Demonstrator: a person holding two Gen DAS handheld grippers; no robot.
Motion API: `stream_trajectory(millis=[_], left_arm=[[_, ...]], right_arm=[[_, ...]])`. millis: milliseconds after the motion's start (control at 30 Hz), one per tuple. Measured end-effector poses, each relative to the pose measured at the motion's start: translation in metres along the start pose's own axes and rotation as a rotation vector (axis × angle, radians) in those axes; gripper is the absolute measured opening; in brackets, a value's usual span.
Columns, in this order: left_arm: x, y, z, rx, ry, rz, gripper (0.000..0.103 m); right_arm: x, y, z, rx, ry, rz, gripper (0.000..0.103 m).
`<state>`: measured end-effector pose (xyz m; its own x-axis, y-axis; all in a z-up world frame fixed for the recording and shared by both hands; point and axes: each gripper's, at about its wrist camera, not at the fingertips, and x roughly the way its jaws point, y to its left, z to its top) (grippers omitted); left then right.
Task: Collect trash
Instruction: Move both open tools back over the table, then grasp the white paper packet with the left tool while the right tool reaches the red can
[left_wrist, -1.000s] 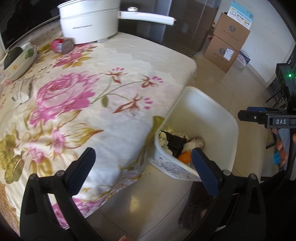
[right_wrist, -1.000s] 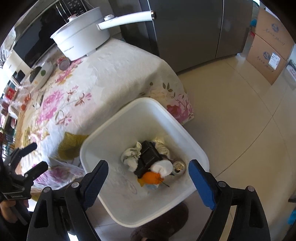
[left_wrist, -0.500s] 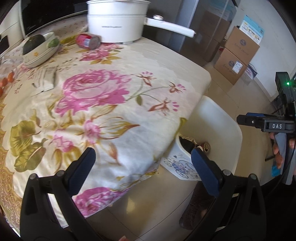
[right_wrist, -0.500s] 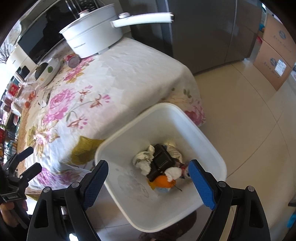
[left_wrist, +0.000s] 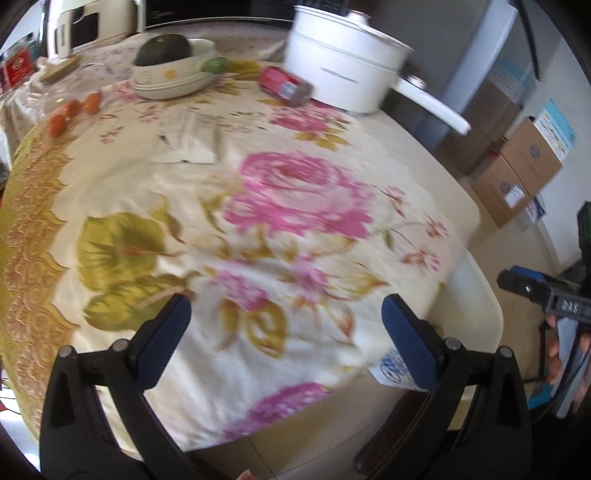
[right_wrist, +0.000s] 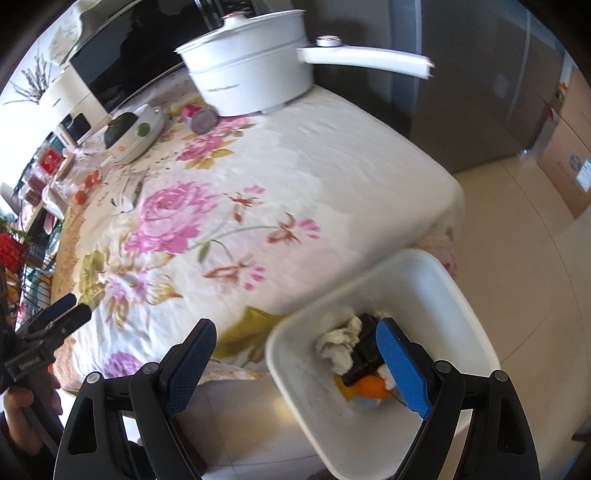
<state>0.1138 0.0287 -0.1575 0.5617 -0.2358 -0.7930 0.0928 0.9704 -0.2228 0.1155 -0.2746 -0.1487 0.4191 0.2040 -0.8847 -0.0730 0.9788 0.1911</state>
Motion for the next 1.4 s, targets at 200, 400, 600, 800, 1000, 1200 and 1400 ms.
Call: stream_trajectory(millis=[200,400,600,800,1000,1200,1400], left_arm=[[0.010,0.032,0.028,-0.053,0.020,0.047,0.102],[0.028,0.061,0.065,-0.080,0.003,0.098,0.102],[0.065,0.082,0.103,-0.064,-0.001,0.132,0.102],[0.105,0.083,0.135,-0.035,-0.006,0.141,0.102],[0.141,0.086,0.150,-0.051,0.025,0.177,0.102],[0.148,0.089,0.151,-0.034,-0.004,0.206,0.098],[0.131,0.099,0.137,-0.002,-0.060,0.217,0.070]], right_arm=[[0.010,0.028,0.013,-0.058,-0.006,0.009,0.090],[0.024,0.045,0.021,-0.111,0.013,-0.001,0.090],[0.030,0.051,0.031,-0.162,-0.006,-0.029,0.090],[0.038,0.048,0.038,-0.193,0.000,-0.024,0.090],[0.041,0.046,0.041,-0.184,0.004,-0.009,0.090],[0.045,0.053,0.037,-0.208,0.009,-0.024,0.090],[0.049,0.056,0.039,-0.223,0.016,-0.060,0.090]])
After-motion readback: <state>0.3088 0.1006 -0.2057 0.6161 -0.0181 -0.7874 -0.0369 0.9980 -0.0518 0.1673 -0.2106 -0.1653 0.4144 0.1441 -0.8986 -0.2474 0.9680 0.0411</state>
